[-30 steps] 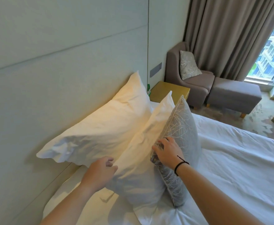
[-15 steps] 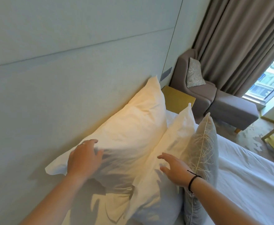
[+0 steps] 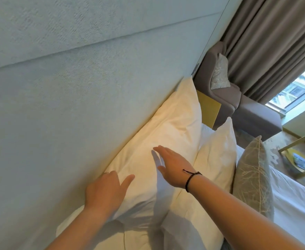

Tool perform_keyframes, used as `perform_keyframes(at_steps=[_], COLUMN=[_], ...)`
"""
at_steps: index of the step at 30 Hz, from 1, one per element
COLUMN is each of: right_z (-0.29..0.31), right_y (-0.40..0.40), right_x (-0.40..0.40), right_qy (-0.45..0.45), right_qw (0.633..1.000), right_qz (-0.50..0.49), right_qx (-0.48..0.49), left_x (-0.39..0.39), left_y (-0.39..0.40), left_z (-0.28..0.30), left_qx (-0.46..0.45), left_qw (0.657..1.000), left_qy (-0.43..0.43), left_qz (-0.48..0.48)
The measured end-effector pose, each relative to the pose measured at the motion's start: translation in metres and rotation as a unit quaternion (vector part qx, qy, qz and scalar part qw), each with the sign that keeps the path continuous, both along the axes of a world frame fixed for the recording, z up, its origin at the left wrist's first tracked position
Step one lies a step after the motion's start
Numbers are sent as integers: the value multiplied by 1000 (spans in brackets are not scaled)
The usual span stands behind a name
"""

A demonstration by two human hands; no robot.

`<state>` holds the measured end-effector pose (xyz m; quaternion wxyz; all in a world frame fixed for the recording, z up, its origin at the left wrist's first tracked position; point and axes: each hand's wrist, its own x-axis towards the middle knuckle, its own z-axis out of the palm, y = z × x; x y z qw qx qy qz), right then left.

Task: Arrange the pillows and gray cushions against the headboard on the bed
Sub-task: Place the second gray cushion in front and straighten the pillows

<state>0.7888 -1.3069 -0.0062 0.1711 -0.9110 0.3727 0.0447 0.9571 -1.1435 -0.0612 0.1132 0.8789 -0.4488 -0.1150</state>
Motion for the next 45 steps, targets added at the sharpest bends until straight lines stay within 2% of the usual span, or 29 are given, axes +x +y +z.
perform_keyframes(at_steps=[3, 8, 16, 18, 21, 25, 29, 33, 37, 39, 41, 43, 45], right_z=[-9, -4, 2, -2, -15, -26, -5, 28, 49, 42, 23, 2, -12], right_y=[-7, -55, -133, -135, -128, -119, -123, -127, -113, -101, -86, -67, -40], right_x=[14, 36, 89, 102, 111, 101, 77, 52, 43, 43, 44, 42, 39], right_qy=[6, 105, 286, 306, 312, 263, 159, 38, -84, -114, -98, -93, -122], right_qw=[999, 988, 930, 924, 914, 927, 947, 962, 959, 959, 973, 981, 970], right_qz=[34, 80, 176, 183, 181, 154, 139, 110, 107, 90, 11, -113, -211], right_qx=[-29, -76, -147, -139, -186, -219, -242, -246, -250, -244, -206, -124, -25], left_x=[-1, 3, 8, 10, 13, 14, 22, 12, -1, -4, -3, 3, 14], left_y=[-6, -8, -5, -4, -4, -7, -16, -16, 8, 22, 32, 37, 42], left_z=[-8, -11, -7, -7, -6, 1, 31, 79, 109, 110, 97, 81, 70], left_qx=[12, -6, -1, 1, 5, 0, -39, -60, -117, -75, 10, 64, 53], left_qw=[1000, 1000, 1000, 999, 999, 998, 997, 993, 984, 989, 996, 996, 988], left_qy=[-1, 6, 5, 10, 27, 47, 30, -18, -76, -84, -50, 15, 136], left_qz=[-6, -4, -28, -31, -27, -38, -61, -103, -115, -92, -67, -60, -47])
